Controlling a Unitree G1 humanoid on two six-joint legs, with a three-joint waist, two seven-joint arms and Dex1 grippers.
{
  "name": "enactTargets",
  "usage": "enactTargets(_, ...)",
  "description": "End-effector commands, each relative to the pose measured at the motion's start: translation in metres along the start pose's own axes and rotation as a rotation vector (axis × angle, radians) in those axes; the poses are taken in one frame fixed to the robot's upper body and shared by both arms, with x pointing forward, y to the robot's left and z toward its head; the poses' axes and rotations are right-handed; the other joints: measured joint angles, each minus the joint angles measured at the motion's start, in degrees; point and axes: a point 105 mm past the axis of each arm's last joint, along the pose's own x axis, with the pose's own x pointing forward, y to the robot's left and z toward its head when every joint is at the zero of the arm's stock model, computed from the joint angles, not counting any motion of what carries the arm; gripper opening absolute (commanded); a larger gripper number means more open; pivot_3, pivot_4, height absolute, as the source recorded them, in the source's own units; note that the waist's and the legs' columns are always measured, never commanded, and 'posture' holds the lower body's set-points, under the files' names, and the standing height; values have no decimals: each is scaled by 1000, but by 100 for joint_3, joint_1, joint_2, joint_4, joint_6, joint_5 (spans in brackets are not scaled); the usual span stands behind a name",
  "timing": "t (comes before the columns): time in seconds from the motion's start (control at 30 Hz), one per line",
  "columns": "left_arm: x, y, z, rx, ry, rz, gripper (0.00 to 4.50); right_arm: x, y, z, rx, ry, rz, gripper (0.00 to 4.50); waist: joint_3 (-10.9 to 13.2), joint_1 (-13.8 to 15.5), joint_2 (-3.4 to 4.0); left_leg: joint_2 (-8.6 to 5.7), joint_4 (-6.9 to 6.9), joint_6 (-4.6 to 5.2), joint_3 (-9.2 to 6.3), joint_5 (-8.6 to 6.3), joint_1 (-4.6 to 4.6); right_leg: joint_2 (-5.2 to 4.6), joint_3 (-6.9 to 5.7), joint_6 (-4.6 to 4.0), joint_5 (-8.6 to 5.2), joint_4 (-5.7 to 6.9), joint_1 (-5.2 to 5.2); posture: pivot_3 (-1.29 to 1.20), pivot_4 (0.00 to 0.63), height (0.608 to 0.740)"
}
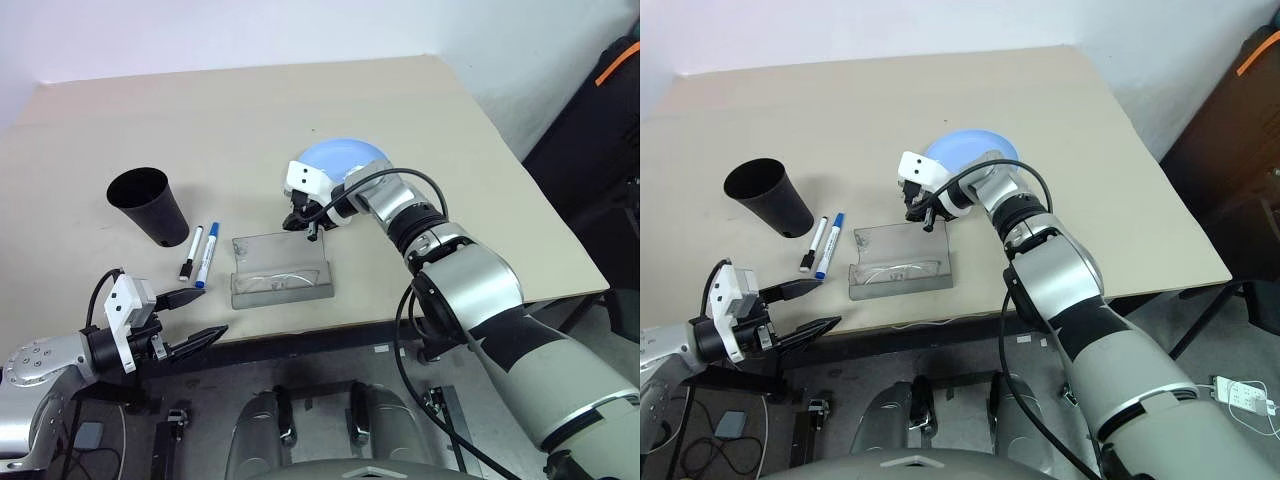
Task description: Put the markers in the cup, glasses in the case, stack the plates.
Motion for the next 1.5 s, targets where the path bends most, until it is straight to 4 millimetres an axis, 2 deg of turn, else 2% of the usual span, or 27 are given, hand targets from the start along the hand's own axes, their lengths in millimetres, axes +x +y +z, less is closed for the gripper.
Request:
enactTargets(0.03, 1, 0, 12, 33, -17, -4, 4500, -13, -4, 25, -20, -63, 9, 33, 0, 0, 0, 0, 1, 0, -1, 0, 1, 0, 0, 0, 0, 0, -1, 0, 150, 711)
enactTargets(0.17, 4, 2, 14, 34, -20, -11, 4500, -22, -10, 27, 48, -88, -12, 33, 0, 4, 0, 0, 4, 0, -7, 0, 6, 1, 0, 0, 0, 0, -4, 0, 150, 711)
enactTargets(0.3, 2, 5, 10, 30, -17, -15, 4500, -27, -11, 20, 56, -77, -5, 33, 0, 11, 0, 0, 4, 0, -6, 0, 7, 0, -1, -1, 0, -1, -3, 0, 150, 711)
enactTargets(0.53, 1, 6, 0, 29, -10, -27, 4500, -29, -21, 6, 57, -39, -95, 33, 0, -5, 0, 0, 4, 0, -9, 0, 6, 4, 0, 0, 0, -1, -3, 0, 150, 711)
enactTargets(0.67, 2, 5, -1, 32, -9, -32, 4500, -28, -19, -9, 47, 19, -91, 33, 0, -5, -1, 0, 9, 0, -9, 0, 9, 3, 0, 0, 0, -1, -2, 0, 150, 711)
enactTargets(0.87, 1, 4, -1, 33, -7, -31, 4500, -28, -13, -20, 53, 65, -40, 33, 0, 2, 0, 0, 6, 0, -9, 0, 8, 3, 0, 0, 0, 1, -2, 0, 150, 711)
enactTargets(1.5, 2, 6, 2, 41, 2, -30, 4500, -32, 8, -11, 42, 11, 170, 33, 0, 4, 0, 0, 10, 0, -12, 0, 11, 3, 0, 0, 0, 1, -2, 0, 150, 711)
